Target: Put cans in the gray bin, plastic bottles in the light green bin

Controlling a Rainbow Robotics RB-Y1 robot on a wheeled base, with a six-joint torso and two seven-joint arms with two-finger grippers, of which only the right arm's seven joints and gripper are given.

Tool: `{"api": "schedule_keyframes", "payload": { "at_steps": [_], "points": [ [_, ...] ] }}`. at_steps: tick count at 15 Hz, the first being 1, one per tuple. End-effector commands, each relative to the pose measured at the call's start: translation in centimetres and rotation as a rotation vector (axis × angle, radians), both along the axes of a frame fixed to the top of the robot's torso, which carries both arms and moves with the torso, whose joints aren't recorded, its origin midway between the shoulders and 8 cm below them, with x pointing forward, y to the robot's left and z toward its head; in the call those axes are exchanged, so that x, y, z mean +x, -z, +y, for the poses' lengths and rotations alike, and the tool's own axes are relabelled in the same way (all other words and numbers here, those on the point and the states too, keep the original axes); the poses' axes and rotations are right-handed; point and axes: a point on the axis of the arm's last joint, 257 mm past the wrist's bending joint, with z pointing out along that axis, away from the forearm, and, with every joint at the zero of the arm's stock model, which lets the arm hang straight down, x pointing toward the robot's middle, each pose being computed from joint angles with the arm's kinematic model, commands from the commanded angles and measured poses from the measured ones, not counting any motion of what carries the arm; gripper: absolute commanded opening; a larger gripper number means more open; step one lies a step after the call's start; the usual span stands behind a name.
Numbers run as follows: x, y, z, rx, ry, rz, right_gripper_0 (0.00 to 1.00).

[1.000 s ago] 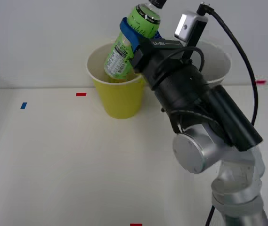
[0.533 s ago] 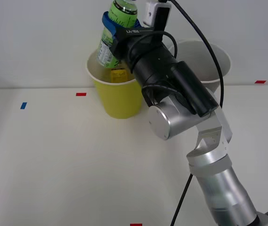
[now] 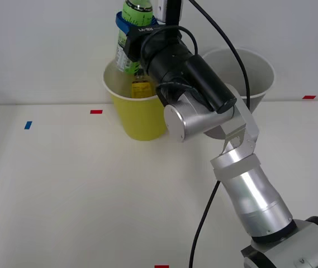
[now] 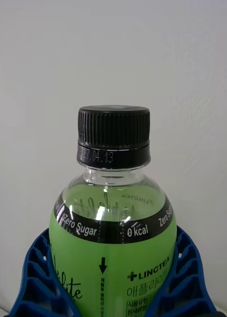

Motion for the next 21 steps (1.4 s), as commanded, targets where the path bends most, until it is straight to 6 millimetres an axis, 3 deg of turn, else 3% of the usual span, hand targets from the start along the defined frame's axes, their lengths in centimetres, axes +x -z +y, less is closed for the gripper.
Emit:
{"api": "schedule_keyframes", "payload": {
  "at_steps": [1, 4, 5, 6, 7, 8, 21],
  "points": [
    [0.2, -0.4, -0.2, 0.001, 0.005, -0.007, 0.00],
    [0.1, -0.5, -0.2, 0.015, 0.000, -0.007, 0.00],
    [0.1, -0.6, -0.1, 0.024, -0.005, -0.005, 0.06],
    [0.1, -0.6, -0.1, 0.028, -0.008, -0.002, 0.35],
    [0.0, -0.5, -0.1, 0.030, -0.010, -0.001, 0.81],
    [0.0, -0.6, 0.0, 0.030, -0.012, -0.002, 1.00],
    [-0.6, -1.5, 0.3, 0.048, -0.021, -0.039, 1.00]
  ]
}}
